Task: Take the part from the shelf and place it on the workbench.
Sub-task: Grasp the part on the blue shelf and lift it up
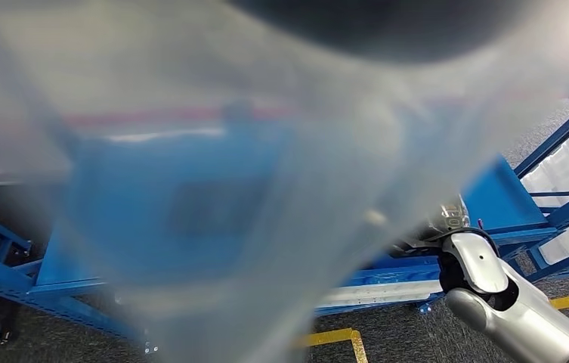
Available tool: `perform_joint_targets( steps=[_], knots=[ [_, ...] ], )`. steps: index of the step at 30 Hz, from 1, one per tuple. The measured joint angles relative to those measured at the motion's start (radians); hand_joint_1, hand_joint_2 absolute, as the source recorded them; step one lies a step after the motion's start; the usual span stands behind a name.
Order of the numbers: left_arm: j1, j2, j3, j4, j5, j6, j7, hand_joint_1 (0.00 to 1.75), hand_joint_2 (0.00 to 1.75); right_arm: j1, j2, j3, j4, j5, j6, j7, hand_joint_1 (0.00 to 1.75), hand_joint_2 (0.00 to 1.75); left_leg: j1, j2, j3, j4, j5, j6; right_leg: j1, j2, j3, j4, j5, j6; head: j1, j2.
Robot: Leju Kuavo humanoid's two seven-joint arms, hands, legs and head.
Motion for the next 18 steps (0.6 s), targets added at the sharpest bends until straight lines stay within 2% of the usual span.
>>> perform_joint_targets(
  steps=[8,18],
  knots=[
    [0.0,-0.003,0.0,0.0,-0.002,-0.002,0.0,0.0,0.0,-0.013,0.004,0.0,-0.002,-0.002,0.015,-0.007,0.0,1.75,0.0,0.001,0.0,0.0,0.0,0.0,0.0,0.0,0.0,0.0,0.0,0.0,0.0,0.0],
    [-0.001,-0.003,0.0,0.0,0.001,-0.002,0.0,0.0,0.0,-0.033,0.034,0.023,0.02,-0.111,0.016,-0.034,0.0,1.75,0.0,0.005,-0.001,0.0,0.0,0.0,0.0,0.002,0.0,0.0,0.0,0.0,0.0,0.0]
  ],
)
